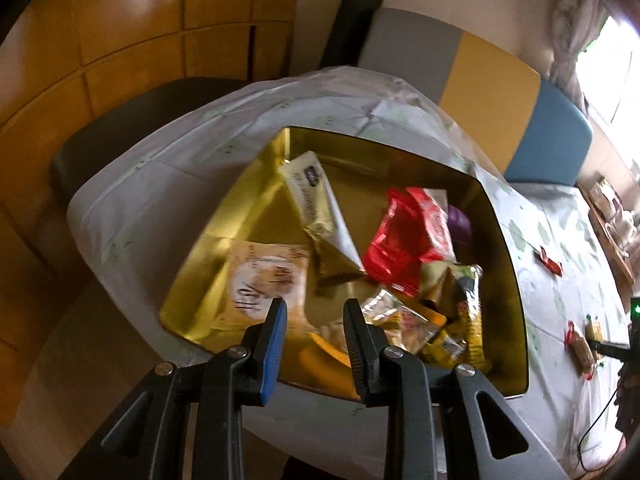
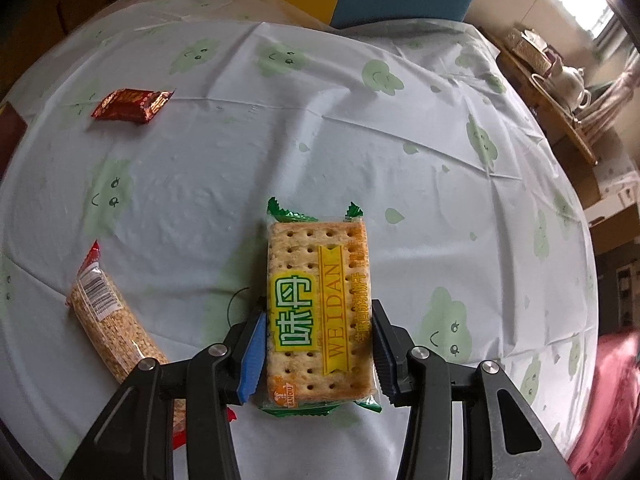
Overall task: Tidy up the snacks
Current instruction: 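Carry the cracker pack in the right tool over the gold tray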
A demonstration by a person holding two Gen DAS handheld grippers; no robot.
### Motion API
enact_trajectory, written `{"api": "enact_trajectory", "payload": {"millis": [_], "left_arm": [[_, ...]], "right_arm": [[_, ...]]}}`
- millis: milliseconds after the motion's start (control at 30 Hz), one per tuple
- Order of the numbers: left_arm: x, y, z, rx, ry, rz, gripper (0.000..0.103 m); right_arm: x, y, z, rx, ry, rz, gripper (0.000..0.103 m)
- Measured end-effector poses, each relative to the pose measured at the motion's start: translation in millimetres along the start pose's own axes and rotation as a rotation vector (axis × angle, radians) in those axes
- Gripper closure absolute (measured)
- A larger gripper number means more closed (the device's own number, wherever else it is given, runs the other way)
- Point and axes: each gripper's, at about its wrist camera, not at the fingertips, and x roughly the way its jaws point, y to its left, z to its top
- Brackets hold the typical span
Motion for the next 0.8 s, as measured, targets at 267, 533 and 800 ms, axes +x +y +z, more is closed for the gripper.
{"api": "enact_trajectory", "payload": {"millis": [267, 533, 800], "left_arm": [[-5.2, 10.3, 2.2, -0.027, -0.027, -0.005, 0.074], [-4.1, 4.1, -1.1, -0.008, -0.023, -0.030, 0.074], [-5.4, 5.3, -2.5, -0.008, -0.029, -0.031, 0.074]], "right_arm": [[-41.3, -5.8, 18.9, 0.049, -0.107, 0.067, 0.056], [-111.8, 77.0, 26.7, -0.132, -0.271, 0.300, 0.056], [-156.6, 212.9, 18.4, -0.349, -0.308, 0.571, 0.056]]}}
